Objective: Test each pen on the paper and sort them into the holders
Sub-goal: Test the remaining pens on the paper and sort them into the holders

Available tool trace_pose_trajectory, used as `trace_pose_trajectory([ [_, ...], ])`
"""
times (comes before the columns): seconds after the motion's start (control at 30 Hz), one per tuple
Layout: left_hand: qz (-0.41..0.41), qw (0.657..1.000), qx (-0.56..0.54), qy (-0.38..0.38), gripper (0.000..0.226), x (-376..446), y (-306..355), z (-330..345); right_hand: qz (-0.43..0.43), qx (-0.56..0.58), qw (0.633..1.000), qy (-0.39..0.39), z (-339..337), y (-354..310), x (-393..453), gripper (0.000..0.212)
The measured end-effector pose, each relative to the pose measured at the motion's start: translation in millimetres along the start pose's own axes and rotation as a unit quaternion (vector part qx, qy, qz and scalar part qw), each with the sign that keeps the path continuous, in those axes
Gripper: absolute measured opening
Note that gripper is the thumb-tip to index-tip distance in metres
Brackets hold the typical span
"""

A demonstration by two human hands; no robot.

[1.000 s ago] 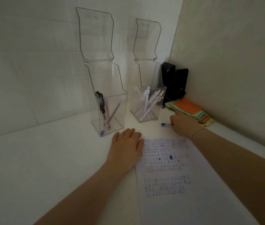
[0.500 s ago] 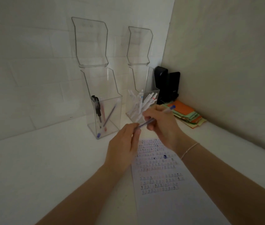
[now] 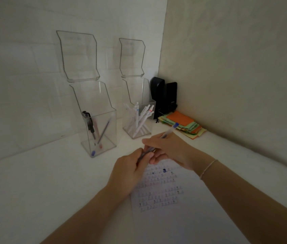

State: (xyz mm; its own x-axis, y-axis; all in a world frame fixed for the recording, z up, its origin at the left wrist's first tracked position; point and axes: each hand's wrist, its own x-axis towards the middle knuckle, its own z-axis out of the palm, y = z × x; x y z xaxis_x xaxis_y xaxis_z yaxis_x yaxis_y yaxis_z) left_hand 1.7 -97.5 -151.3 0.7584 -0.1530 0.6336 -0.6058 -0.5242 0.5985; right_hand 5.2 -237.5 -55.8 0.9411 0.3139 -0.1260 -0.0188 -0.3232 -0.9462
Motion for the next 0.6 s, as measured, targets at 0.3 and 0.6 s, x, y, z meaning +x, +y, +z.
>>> trace_pose_trajectory([
  [0.3, -0.004, 1.0, -0.017, 0.009, 0.031, 0, -2, -4, 0.039, 0.003, 0.999, -0.008, 2, -7, -2, 0.037],
  [0.6, 0.0, 0.998, -0.05, -0.022, 0.034, -4, 7, 1, 0.04, 0.059, 0.995, -0.063, -12, 2, -15, 0.038],
])
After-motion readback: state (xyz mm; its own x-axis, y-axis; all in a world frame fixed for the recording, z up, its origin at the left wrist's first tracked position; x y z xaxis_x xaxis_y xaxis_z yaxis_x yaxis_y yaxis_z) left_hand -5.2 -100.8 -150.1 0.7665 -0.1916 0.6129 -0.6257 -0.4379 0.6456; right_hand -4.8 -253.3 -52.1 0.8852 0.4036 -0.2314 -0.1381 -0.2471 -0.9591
